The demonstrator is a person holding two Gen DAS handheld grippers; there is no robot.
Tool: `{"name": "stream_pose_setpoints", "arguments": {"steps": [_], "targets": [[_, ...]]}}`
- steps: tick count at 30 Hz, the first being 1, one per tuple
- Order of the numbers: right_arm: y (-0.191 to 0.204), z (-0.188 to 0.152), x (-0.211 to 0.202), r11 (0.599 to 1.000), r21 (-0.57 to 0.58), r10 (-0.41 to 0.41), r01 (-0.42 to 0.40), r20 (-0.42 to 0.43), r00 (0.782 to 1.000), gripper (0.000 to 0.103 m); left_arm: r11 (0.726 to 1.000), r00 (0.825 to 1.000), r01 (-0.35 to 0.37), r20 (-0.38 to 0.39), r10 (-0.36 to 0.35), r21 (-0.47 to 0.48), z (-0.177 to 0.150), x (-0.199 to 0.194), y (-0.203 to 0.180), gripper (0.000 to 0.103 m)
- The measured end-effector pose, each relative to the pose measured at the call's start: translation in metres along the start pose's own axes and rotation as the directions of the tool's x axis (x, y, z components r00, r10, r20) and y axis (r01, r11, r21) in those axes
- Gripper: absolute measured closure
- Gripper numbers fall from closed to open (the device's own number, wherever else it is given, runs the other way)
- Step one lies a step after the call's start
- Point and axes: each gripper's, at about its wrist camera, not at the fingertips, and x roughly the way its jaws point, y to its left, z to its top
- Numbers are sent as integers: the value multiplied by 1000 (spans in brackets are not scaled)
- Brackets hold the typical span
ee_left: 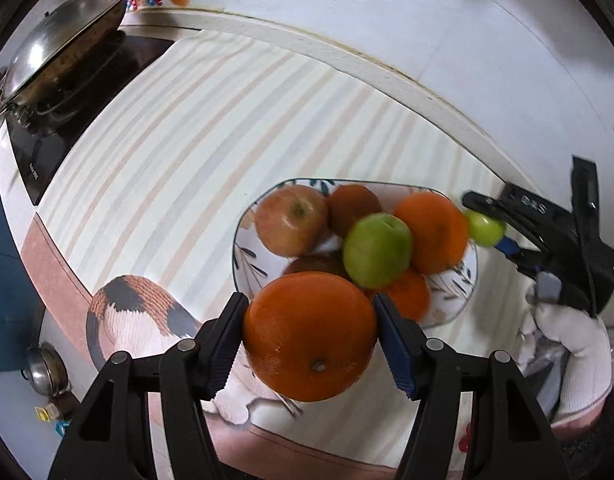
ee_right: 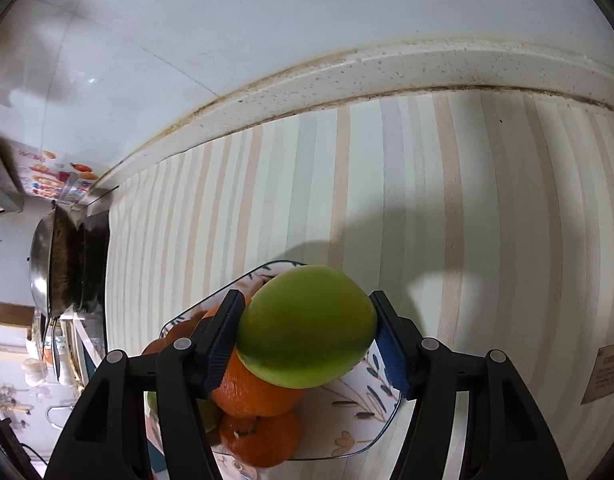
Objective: Organize fruits
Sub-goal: 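Lower the orange onto the plate with left tool while right sets the green apple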
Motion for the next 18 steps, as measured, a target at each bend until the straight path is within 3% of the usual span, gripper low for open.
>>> {"name": "stream_pose_setpoints", "arguments": {"steps": [8, 18], "targets": [[-23, -4, 5, 1000, 6, 10, -9, -42, 999, 36, 999, 1000, 6, -8, -6, -33, 5, 12, 8, 42], [-36, -4, -2, 1000, 28, 14, -12, -63, 998, 19, 999, 1000, 9, -5, -9, -37, 6, 16, 9, 42]]}}
